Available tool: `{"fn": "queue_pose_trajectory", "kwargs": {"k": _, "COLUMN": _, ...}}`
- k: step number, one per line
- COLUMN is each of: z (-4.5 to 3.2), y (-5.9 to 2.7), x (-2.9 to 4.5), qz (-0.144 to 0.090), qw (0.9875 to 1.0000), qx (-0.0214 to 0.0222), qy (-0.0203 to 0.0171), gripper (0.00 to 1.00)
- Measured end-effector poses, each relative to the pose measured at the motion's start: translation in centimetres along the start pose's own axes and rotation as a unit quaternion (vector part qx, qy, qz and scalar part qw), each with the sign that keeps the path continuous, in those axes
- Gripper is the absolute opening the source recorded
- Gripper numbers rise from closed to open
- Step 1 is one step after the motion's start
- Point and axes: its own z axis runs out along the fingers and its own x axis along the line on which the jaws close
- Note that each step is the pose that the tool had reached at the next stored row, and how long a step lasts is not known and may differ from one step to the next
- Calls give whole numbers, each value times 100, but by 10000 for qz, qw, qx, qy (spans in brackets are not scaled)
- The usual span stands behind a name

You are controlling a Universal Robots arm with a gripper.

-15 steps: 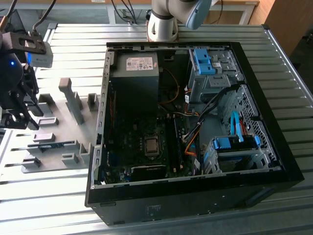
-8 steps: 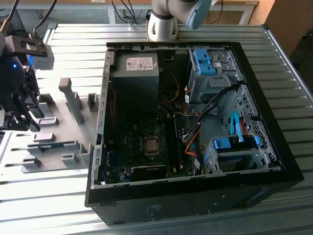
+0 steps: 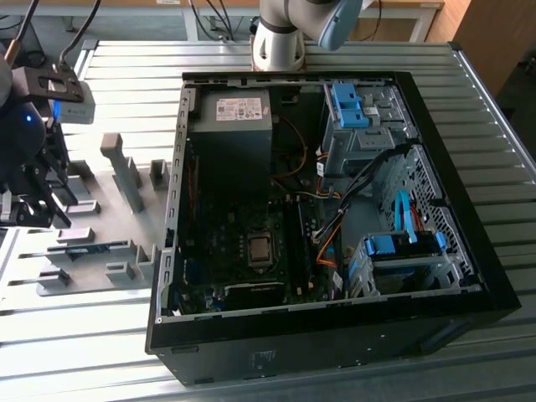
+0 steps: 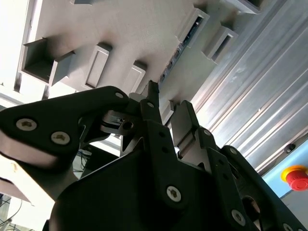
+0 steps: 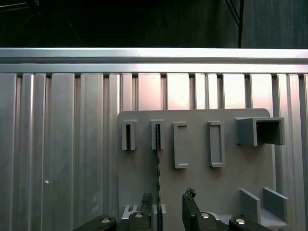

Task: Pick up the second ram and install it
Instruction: 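Pick up the second ram and move it above second insertion slot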

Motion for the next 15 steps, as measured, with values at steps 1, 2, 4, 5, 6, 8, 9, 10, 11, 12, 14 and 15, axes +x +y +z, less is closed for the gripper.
{"fn": "queue_pose_trajectory", "kwargs": {"k": 1, "z": 10, "y": 0, "x": 1, "qz": 0, "qw": 10000, "qx": 0, "qy": 2, "gripper": 38}}
{"fn": "queue_pose_trajectory", "kwargs": {"k": 2, "z": 22, "y": -1, "x": 1, "qz": 0, "qw": 10000, "qx": 0, "qy": 2, "gripper": 38}}
{"fn": "queue_pose_trajectory", "kwargs": {"k": 4, "z": 46, "y": -1, "x": 2, "qz": 0, "qw": 10000, "qx": 0, "qy": 4, "gripper": 38}}
{"fn": "queue_pose_trajectory", "kwargs": {"k": 5, "z": 60, "y": -2, "x": 3, "qz": 0, "qw": 10000, "qx": 0, "qy": 4, "gripper": 38}}
{"fn": "queue_pose_trajectory", "kwargs": {"k": 6, "z": 73, "y": -2, "x": 4, "qz": 0, "qw": 10000, "qx": 0, "qy": 5, "gripper": 38}}
{"fn": "queue_pose_trajectory", "kwargs": {"k": 8, "z": 97, "y": -3, "x": 5, "qz": 0, "qw": 10000, "qx": 0, "qy": 7, "gripper": 38}}
{"fn": "queue_pose_trajectory", "kwargs": {"k": 9, "z": 106, "y": -3, "x": 5, "qz": 0, "qw": 10000, "qx": 0, "qy": 7, "gripper": 38}}
{"fn": "queue_pose_trajectory", "kwargs": {"k": 10, "z": 115, "y": -4, "x": 6, "qz": 0, "qw": 10000, "qx": 0, "qy": 7, "gripper": 38}}
{"fn": "queue_pose_trajectory", "kwargs": {"k": 11, "z": 123, "y": -4, "x": 6, "qz": 0, "qw": 10000, "qx": 0, "qy": 7, "gripper": 38}}
{"fn": "queue_pose_trajectory", "kwargs": {"k": 12, "z": 132, "y": -4, "x": 7, "qz": 0, "qw": 10000, "qx": 0, "qy": 7, "gripper": 38}}
{"fn": "queue_pose_trajectory", "kwargs": {"k": 14, "z": 148, "y": -4, "x": 10, "qz": 1, "qw": 10000, "qx": 0, "qy": 7, "gripper": 38}}
{"fn": "queue_pose_trajectory", "kwargs": {"k": 15, "z": 157, "y": -4, "x": 12, "qz": 1, "qw": 10000, "qx": 0, "qy": 7, "gripper": 38}}
